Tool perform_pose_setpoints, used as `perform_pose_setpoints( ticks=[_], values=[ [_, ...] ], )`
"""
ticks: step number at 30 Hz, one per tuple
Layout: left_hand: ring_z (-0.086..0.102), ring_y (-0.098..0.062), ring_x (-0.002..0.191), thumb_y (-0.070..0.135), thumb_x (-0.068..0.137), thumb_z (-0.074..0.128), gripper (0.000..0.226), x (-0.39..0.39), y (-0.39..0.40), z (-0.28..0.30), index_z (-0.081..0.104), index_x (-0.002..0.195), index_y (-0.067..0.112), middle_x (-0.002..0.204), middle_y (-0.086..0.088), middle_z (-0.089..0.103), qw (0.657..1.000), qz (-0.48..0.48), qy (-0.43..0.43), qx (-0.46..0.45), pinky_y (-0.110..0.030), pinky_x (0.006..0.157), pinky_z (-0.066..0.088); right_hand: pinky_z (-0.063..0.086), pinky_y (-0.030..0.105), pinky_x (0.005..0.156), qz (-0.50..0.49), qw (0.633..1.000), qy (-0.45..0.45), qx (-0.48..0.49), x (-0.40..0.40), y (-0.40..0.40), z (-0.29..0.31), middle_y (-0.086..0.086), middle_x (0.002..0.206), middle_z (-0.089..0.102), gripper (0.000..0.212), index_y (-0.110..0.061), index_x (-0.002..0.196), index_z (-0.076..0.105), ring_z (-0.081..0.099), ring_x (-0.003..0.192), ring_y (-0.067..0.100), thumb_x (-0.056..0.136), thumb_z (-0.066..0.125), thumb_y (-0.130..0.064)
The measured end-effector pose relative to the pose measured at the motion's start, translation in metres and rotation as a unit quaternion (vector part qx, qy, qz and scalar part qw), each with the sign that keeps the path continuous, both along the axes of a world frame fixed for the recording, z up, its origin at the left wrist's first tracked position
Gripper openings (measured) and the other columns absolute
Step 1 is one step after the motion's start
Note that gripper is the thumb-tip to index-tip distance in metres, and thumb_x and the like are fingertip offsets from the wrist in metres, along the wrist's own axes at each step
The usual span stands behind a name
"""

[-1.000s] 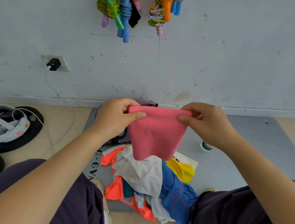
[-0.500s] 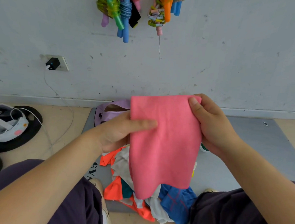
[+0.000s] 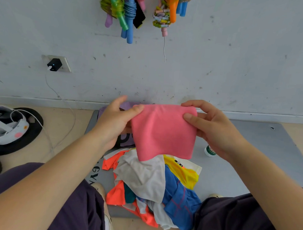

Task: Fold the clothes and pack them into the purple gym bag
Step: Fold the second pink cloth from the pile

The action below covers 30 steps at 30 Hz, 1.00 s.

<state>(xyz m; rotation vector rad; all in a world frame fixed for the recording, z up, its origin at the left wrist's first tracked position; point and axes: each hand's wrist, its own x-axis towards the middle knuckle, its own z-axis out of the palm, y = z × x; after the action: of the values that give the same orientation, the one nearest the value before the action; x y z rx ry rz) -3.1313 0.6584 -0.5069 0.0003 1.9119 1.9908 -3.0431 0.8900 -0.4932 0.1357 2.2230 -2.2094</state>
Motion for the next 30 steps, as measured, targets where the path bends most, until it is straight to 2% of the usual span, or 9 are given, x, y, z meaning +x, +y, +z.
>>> perform_pose_setpoints(
  ticks=[5, 8, 13, 15, 17, 20, 22, 27, 30],
  values=[
    [0.069, -0.013, 0.091, 0.026, 0.065, 0.084, 0.042, 0.002, -0.003, -0.004, 0.071, 0.104, 0.036, 0.101, 0.004, 0.074, 0.986, -0.104, 0.120, -0.048, -0.028, 0.082, 0.057, 0.057, 0.027, 0.077, -0.011, 1.000, -0.018, 0.003, -0.001, 0.001, 0.000, 0.009, 0.095, 0.076, 0.047, -0.019, 0.114, 0.064, 0.073, 0.089, 0.021, 0.070, 0.078, -0.025],
    [0.068, -0.014, 0.100, 0.015, 0.071, 0.086, 0.047, 0.001, -0.002, -0.008, 0.067, 0.105, 0.041, 0.109, 0.007, 0.071, 0.967, -0.104, 0.186, -0.140, -0.037, 0.092, 0.055, 0.054, 0.025, 0.080, -0.016, 0.995, -0.015, 0.098, -0.003, 0.003, -0.001, 0.002, 0.090, 0.077, 0.037, -0.024, 0.109, 0.066, 0.073, 0.088, 0.016, 0.075, 0.080, -0.017],
    [0.062, -0.003, 0.083, 0.029, 0.077, 0.081, 0.024, -0.002, -0.005, 0.000, 0.066, 0.088, 0.043, 0.090, 0.016, 0.069, 0.912, -0.116, 0.300, -0.254, -0.026, 0.079, 0.050, 0.051, 0.031, 0.072, -0.047, 0.956, 0.009, 0.288, -0.004, 0.008, -0.003, 0.000, 0.075, 0.073, 0.010, -0.028, 0.093, 0.071, 0.068, 0.076, 0.019, 0.084, 0.073, -0.031],
    [0.058, -0.006, 0.082, 0.034, 0.079, 0.079, 0.014, -0.005, -0.007, 0.005, 0.069, 0.088, 0.030, 0.089, 0.009, 0.062, 0.909, -0.125, 0.292, -0.269, -0.024, 0.078, 0.045, 0.048, 0.039, 0.073, -0.046, 0.951, 0.029, 0.303, -0.004, 0.012, 0.000, 0.011, 0.078, 0.067, 0.014, -0.021, 0.090, 0.072, 0.061, 0.077, 0.029, 0.086, 0.070, -0.035],
    [0.059, -0.004, 0.080, 0.038, 0.078, 0.073, 0.024, -0.006, -0.009, 0.010, 0.065, 0.089, 0.017, 0.086, 0.008, 0.063, 0.953, -0.157, 0.201, -0.164, -0.021, 0.076, 0.046, 0.050, 0.032, 0.071, -0.018, 0.980, 0.020, 0.197, -0.002, 0.013, 0.004, 0.006, 0.081, 0.065, 0.025, -0.015, 0.091, 0.070, 0.060, 0.075, 0.018, 0.086, 0.065, -0.039],
    [0.068, 0.000, 0.079, 0.039, 0.077, 0.066, 0.029, -0.002, -0.008, 0.012, 0.065, 0.096, 0.018, 0.085, 0.012, 0.074, 0.982, -0.176, 0.063, 0.022, -0.014, 0.067, 0.052, 0.054, 0.025, 0.064, 0.025, 0.999, -0.036, 0.032, -0.001, 0.010, 0.005, -0.006, 0.075, 0.064, 0.025, -0.021, 0.090, 0.069, 0.061, 0.068, 0.009, 0.087, 0.056, -0.043],
    [0.070, -0.005, 0.088, 0.044, 0.077, 0.070, 0.036, -0.003, -0.005, 0.007, 0.067, 0.103, 0.019, 0.095, 0.006, 0.076, 0.986, -0.151, 0.073, 0.004, -0.019, 0.072, 0.054, 0.052, 0.023, 0.055, 0.014, 0.999, -0.049, -0.001, -0.001, 0.006, 0.004, -0.008, 0.069, 0.063, 0.024, -0.024, 0.091, 0.069, 0.059, 0.059, 0.008, 0.093, 0.052, -0.040],
    [0.061, -0.010, 0.078, 0.035, 0.079, 0.080, 0.035, -0.005, 0.000, -0.005, 0.058, 0.104, 0.023, 0.092, 0.002, 0.066, 0.950, -0.029, 0.217, -0.222, -0.028, 0.075, 0.049, 0.055, 0.042, 0.057, -0.083, 0.990, 0.005, 0.112, -0.001, -0.001, 0.003, 0.001, 0.068, 0.058, 0.031, -0.008, 0.093, 0.056, 0.056, 0.057, 0.015, 0.097, 0.054, -0.038],
    [0.066, -0.011, 0.074, 0.045, 0.086, 0.068, 0.028, 0.009, 0.012, -0.004, 0.068, 0.101, 0.021, 0.083, 0.002, 0.072, 0.983, -0.115, 0.104, -0.096, -0.019, 0.059, 0.050, 0.053, 0.050, 0.058, -0.100, 0.978, 0.073, 0.170, 0.001, -0.016, 0.001, 0.015, 0.068, 0.063, 0.031, -0.007, 0.092, 0.051, 0.063, 0.054, 0.027, 0.092, 0.060, -0.037]
  ],
)
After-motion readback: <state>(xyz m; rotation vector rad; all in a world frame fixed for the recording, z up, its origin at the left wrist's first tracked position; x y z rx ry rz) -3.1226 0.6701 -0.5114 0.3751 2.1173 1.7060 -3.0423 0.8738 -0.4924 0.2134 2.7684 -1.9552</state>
